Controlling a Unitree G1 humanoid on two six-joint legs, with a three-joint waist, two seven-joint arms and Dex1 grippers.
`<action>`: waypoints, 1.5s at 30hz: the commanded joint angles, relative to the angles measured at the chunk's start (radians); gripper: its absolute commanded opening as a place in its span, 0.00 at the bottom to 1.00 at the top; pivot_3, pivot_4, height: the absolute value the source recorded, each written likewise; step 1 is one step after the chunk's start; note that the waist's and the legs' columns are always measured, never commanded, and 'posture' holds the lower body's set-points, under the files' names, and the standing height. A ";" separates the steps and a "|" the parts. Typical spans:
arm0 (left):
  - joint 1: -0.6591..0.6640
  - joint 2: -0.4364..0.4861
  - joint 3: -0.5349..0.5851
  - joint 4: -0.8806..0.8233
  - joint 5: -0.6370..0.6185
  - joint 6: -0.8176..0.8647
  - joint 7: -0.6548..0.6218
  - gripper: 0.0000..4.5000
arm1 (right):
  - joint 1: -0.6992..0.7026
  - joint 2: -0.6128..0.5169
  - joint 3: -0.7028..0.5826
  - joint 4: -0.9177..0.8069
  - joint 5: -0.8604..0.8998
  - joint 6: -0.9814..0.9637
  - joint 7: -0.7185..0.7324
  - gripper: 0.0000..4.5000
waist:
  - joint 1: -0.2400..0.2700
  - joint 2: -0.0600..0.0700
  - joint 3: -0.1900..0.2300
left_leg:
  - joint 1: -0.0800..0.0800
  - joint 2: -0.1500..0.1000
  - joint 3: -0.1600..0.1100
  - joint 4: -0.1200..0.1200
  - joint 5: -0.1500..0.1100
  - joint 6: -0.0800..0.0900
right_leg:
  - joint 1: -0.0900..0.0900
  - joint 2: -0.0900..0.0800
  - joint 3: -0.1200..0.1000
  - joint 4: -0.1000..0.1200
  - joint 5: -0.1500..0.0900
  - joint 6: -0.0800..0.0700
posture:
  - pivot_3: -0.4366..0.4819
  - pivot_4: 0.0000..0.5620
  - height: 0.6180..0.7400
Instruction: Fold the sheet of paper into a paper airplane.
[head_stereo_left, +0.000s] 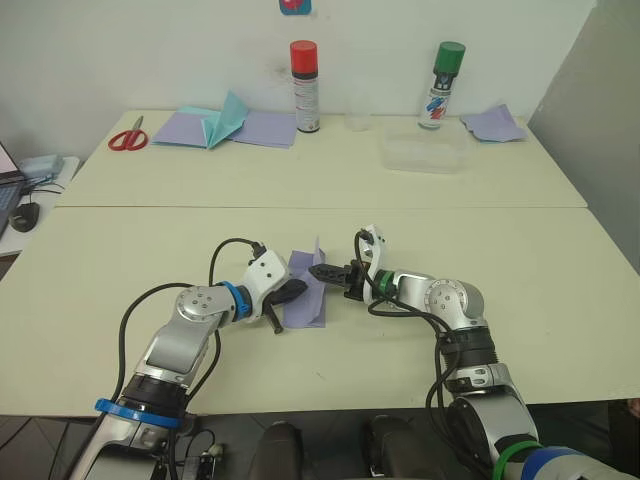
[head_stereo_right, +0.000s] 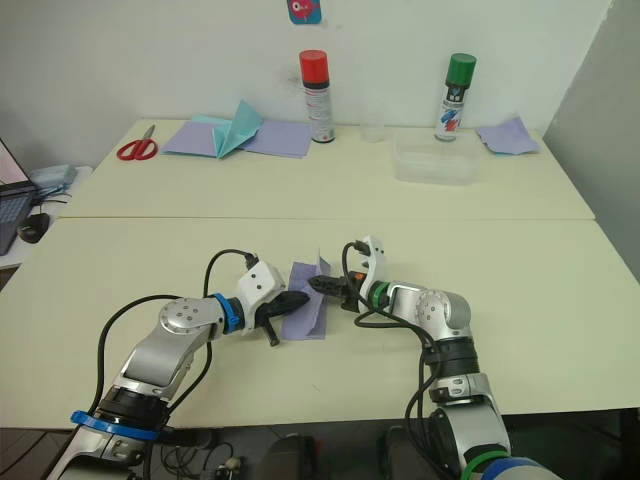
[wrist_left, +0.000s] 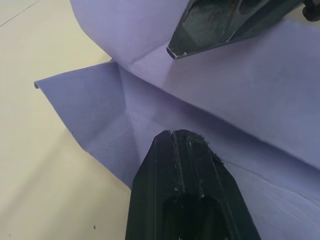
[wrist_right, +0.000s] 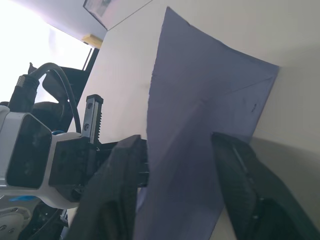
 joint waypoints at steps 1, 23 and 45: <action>0.027 0.014 -0.027 0.035 0.021 0.034 -0.011 0.00 | -0.013 0.000 -0.037 -0.062 0.068 0.021 0.027 0.52 | 0.000 0.000 0.000 | 0.000 0.000 0.000 0.000 0.000 0.000 | 0.000 0.000 0.000 0.000 0.000 0.000 | 0.48 0.27 1.00; 0.037 0.041 -0.040 0.022 0.032 0.031 -0.024 0.00 | 0.054 -0.241 0.225 -0.069 -0.198 -0.411 0.236 0.01 | -0.002 0.000 0.000 | 0.000 0.000 0.000 -0.003 0.000 0.000 | -0.002 0.000 0.000 -0.001 -0.002 -0.003 | 0.48 0.27 1.00; 0.096 0.068 -0.003 -0.037 0.007 0.083 -0.012 0.00 | 0.022 -0.105 0.468 0.125 -0.458 -0.610 0.299 0.01 | -0.005 0.000 -0.001 | 0.001 0.000 0.000 -0.003 0.000 0.000 | -0.003 0.000 0.000 0.001 -0.002 -0.003 | 0.48 0.27 1.00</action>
